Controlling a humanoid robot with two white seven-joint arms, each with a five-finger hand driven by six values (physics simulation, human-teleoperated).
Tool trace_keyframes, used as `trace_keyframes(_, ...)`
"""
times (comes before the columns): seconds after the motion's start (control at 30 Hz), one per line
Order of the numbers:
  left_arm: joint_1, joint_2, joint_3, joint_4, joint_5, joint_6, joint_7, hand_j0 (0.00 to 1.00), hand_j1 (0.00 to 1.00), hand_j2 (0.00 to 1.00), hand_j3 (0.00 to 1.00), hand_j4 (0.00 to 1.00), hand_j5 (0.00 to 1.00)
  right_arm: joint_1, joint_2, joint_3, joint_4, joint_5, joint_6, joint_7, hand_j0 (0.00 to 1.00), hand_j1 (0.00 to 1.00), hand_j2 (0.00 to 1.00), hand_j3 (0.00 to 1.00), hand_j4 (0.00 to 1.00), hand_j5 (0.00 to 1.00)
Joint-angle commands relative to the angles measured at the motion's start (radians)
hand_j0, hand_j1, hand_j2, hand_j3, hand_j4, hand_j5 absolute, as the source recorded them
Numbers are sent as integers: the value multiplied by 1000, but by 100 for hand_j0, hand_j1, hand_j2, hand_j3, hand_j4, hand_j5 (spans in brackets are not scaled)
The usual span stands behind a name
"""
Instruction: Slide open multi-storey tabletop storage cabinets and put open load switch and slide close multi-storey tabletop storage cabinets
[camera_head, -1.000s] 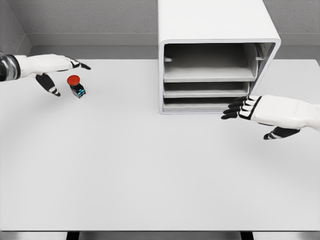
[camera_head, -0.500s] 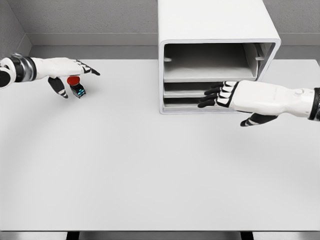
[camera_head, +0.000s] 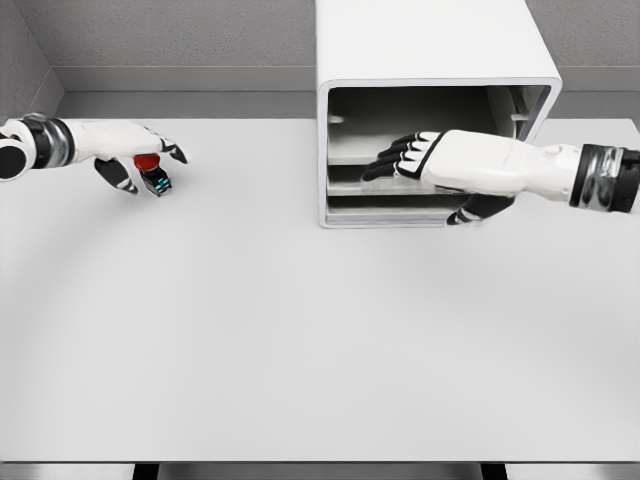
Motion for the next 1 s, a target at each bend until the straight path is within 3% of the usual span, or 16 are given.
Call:
trace_keyframes(0.0, 0, 3, 1, 1, 4, 1, 1, 73, 73, 73, 73, 73, 73, -5, 20, 22, 47, 2, 43, 0, 100, 100, 100, 100, 100, 100)
trace_keyframes(0.1, 0, 4, 0, -1, 4, -2, 1, 63, 63, 63, 63, 63, 63, -51, 48, 60, 127, 3, 43, 0, 100, 100, 100, 100, 100, 100)
trace_keyframes(0.2, 3, -2, -2, -1, 4, -4, 1, 57, 57, 57, 57, 57, 57, -66, 59, 82, 145, 6, 44, 0, 100, 100, 100, 100, 100, 100)
trace_keyframes(0.23, 5, -1, -3, -1, 4, -10, 1, 46, 46, 46, 46, 46, 46, -71, 69, 94, 148, 10, 58, 0, 100, 100, 100, 100, 100, 100)
trace_keyframes(0.3, 6, -2, -5, -1, 4, -10, 1, 45, 45, 45, 45, 45, 45, -89, 83, 120, 159, 36, 90, 0, 100, 100, 100, 100, 100, 100)
trace_keyframes(0.6, 6, 4, -6, -7, 9, -18, 1, 35, 35, 35, 35, 35, 35, -133, 143, 123, 311, 52, 87, 0, 100, 100, 100, 100, 100, 100)
trace_keyframes(0.7, 0, 16, -5, -24, 15, -53, 1, 32, 32, 32, 32, 32, 32, -133, 144, 123, 317, 54, 89, 0, 100, 100, 100, 100, 100, 100)
trace_keyframes(0.8, -3, 65, -3, -82, 64, -53, 1, 32, 32, 32, 32, 32, 32, -133, 138, 149, 310, 82, 77, 0, 100, 100, 100, 100, 100, 100)
trace_keyframes(0.97, 3, 107, -3, -214, 148, -53, -4, 31, 31, 31, 31, 31, 31, -127, 132, 154, 277, 85, -42, 0, 100, 100, 100, 100, 100, 100)
